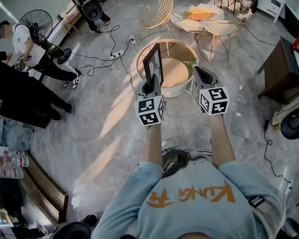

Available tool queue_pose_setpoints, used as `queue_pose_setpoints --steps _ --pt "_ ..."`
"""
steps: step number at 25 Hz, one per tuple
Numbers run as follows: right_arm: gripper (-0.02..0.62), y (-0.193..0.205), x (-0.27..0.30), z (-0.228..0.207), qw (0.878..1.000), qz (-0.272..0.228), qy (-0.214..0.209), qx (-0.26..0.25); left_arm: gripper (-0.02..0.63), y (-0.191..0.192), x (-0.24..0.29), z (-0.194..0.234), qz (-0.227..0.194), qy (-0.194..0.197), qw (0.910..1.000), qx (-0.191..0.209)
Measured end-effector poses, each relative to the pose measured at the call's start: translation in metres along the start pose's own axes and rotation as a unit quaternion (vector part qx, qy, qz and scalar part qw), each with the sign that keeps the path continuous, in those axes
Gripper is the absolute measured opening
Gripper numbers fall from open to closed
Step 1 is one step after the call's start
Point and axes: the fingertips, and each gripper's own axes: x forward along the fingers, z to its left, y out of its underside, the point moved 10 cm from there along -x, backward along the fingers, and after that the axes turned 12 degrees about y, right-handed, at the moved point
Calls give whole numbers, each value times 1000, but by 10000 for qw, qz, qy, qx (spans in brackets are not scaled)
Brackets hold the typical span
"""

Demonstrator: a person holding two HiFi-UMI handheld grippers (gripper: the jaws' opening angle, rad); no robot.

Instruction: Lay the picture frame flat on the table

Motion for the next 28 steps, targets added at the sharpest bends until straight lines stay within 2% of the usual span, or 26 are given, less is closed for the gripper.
queue_pose_setpoints --steps 7,16,20,28 --pt "-3 -5 3 2 9996 -139 1 242 26 -5 -1 0 -24 25 10000 11" --pt "-3 -11 5 5 9996 -135 -21 233 26 -9 -10 7 -78 -87 9999 -69" --pt "-3 -11 4 4 9991 -192 -132 364 26 -7 -12 5 -76 -105 9999 -90" --pt "-3 -27 13 7 9988 -307 -261 294 26 -18 -14 17 -234 -194 9994 -169"
